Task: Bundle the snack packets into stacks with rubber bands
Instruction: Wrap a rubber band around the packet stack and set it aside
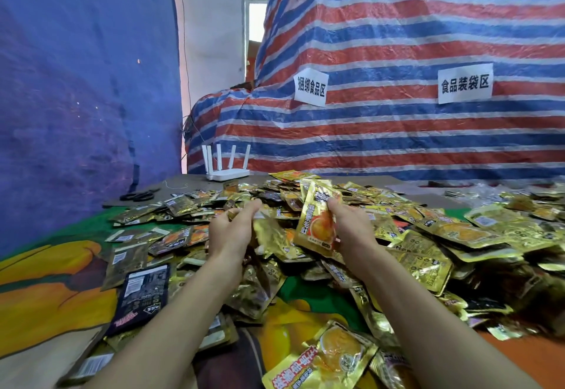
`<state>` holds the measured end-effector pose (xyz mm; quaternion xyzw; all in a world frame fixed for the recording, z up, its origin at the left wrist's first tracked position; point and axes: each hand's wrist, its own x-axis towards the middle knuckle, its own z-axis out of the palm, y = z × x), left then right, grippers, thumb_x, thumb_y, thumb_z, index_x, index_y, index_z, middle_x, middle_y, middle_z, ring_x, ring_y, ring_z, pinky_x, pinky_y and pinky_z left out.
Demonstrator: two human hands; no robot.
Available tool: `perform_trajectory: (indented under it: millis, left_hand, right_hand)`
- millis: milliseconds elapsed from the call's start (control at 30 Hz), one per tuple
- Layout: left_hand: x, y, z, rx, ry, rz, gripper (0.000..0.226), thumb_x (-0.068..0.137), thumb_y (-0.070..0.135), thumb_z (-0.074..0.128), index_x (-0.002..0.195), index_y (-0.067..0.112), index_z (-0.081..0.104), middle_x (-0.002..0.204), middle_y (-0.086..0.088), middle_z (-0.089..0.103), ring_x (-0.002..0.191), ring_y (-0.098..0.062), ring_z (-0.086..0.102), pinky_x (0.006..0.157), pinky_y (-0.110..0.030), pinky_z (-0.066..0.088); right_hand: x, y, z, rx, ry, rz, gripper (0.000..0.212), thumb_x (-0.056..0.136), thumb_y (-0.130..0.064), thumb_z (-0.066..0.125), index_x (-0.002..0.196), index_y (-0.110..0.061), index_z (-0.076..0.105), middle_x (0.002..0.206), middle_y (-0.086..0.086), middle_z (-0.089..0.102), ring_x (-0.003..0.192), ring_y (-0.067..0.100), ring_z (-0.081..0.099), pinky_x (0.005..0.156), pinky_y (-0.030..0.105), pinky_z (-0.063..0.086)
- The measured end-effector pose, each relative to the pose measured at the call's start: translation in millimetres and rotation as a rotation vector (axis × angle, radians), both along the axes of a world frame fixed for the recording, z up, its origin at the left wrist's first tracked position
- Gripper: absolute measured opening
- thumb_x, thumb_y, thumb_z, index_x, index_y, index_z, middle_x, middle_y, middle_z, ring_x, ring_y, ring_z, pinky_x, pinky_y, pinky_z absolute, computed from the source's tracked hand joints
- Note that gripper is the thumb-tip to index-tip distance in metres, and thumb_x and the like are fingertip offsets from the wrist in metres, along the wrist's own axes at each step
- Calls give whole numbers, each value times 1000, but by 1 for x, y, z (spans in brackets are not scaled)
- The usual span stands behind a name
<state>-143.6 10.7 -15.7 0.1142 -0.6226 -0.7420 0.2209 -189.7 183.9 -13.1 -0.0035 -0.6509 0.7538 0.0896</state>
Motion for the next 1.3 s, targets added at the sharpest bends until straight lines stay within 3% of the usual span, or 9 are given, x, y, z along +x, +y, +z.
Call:
perform_trajectory:
  millis: [167, 333, 500, 667, 800, 933, 1000, 1133, 1300]
  left_hand:
    - [0, 1, 0, 135, 16, -121, 2, 87, 0, 64, 88, -1, 66, 85, -20, 74, 65, -23, 71, 57, -32, 59]
    - [-8, 5, -8, 23, -67, -247, 23, 98, 22, 61, 111, 3, 59, 97, -13, 73, 85, -23, 67, 73, -33, 52]
    - [-11, 2, -14, -948, -198, 40, 64, 97, 69, 28, 137, 25, 54, 141, -6, 50, 133, -28, 40, 105, -45, 36]
    - [-6, -2, -18, -1166, -470, 3, 36, 87, 47, 65, 90, 13, 54, 84, 2, 60, 72, -18, 55, 58, -28, 38]
    - [2, 4, -11, -1260, -507, 16, 36, 87, 47, 66, 77, 19, 46, 83, 0, 58, 84, -22, 63, 63, -29, 41]
    - [8, 10, -9, -1369, -560, -49, 52, 85, 63, 60, 77, 15, 43, 91, -2, 61, 95, -26, 62, 77, -35, 47]
    - [8, 13, -9, -1303, -556, -123, 47, 85, 59, 61, 76, 15, 48, 90, -4, 62, 93, -26, 65, 79, -32, 51]
    - [5, 21, -11, -933, -477, -242, 34, 85, 38, 74, 84, 9, 55, 75, 1, 58, 56, -10, 54, 37, -17, 36]
    - [3, 19, -15, -607, -438, -276, 49, 79, 30, 83, 113, 3, 60, 88, -4, 66, 71, -13, 61, 44, -18, 47]
  right_hand:
    - [3, -4, 1, 53, -49, 81, 35, 100, -42, 57, 86, -11, 65, 78, 6, 73, 71, 21, 71, 80, 42, 57]
    - [9, -11, -6, 299, -179, 154, 41, 102, -33, 56, 118, 4, 55, 83, 9, 68, 63, 18, 69, 58, 31, 56]
    - [9, -7, -2, 254, -215, -20, 25, 103, -29, 49, 86, -12, 43, 92, 11, 62, 80, 22, 60, 68, 33, 40]
    - [8, -6, 2, 318, -242, -10, 12, 99, -16, 47, 90, -9, 46, 92, 11, 53, 85, 23, 54, 71, 37, 38]
    - [14, -2, 17, 466, -262, 16, 10, 100, -17, 45, 97, -8, 50, 92, 11, 54, 75, 21, 51, 64, 32, 37]
    - [21, -1, 24, 556, -322, 93, 16, 102, -17, 44, 94, -6, 52, 94, 14, 60, 83, 28, 60, 74, 41, 56]
    - [24, -5, 22, 599, -306, 107, 19, 102, -17, 45, 86, -8, 50, 87, 11, 60, 76, 23, 60, 65, 35, 54]
    - [21, -10, 13, 554, -292, 133, 18, 103, -22, 45, 104, -5, 52, 95, 14, 63, 81, 23, 64, 70, 36, 53]
    - [20, -13, 9, 414, -278, 141, 14, 103, -14, 43, 104, -3, 52, 91, 16, 61, 69, 24, 62, 66, 37, 51]
